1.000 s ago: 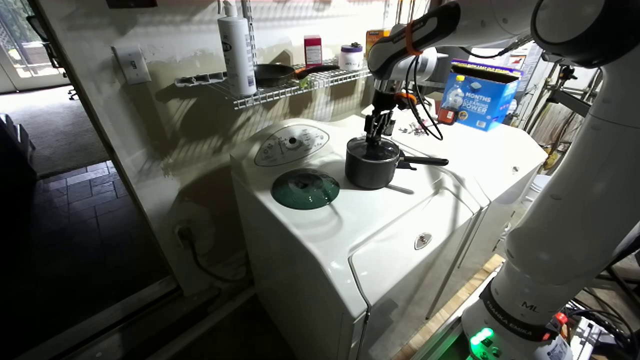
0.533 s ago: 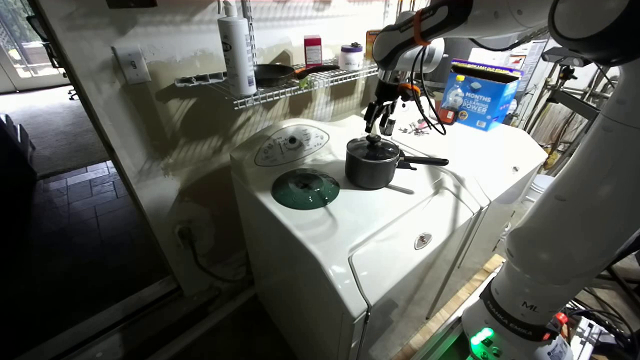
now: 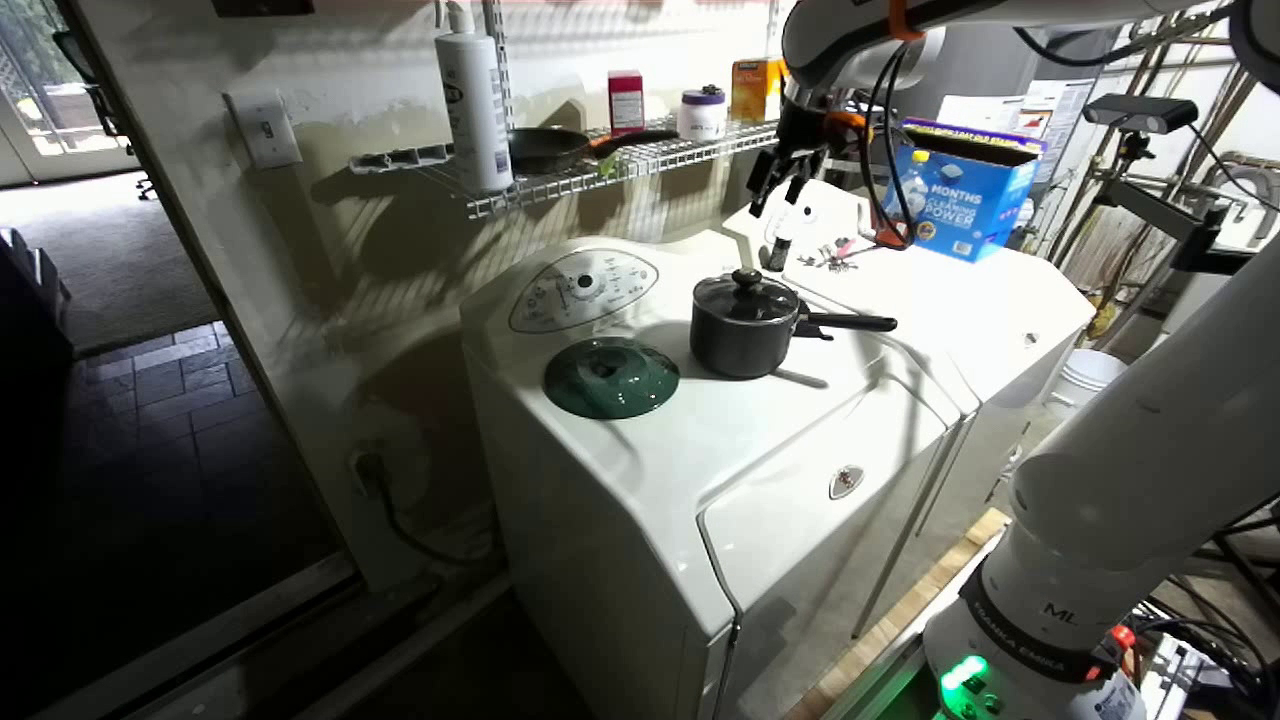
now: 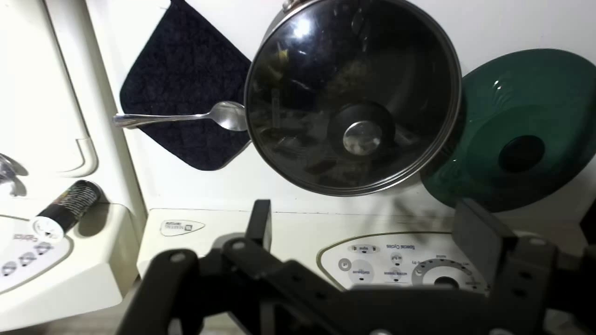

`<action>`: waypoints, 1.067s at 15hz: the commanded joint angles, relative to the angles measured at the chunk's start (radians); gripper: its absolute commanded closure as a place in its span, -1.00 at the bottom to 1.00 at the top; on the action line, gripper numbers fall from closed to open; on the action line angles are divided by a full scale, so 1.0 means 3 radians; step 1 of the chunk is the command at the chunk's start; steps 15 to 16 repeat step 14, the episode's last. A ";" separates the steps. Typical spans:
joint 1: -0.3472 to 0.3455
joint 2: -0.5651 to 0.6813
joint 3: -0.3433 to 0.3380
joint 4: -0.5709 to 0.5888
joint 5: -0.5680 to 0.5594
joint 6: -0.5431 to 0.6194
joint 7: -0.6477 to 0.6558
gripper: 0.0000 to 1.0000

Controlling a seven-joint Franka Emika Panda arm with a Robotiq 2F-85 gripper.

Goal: Remove the spoon from the pot, put it on the potholder on the right and then close the pot with the glass lid fully

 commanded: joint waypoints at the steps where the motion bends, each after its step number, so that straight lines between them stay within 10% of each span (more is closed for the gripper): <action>1: 0.0017 -0.0286 0.0024 -0.0164 -0.0308 -0.0118 0.0460 -1.00; 16: 0.0056 -0.0404 -0.0012 -0.0175 -0.0377 -0.0282 0.0653 -1.00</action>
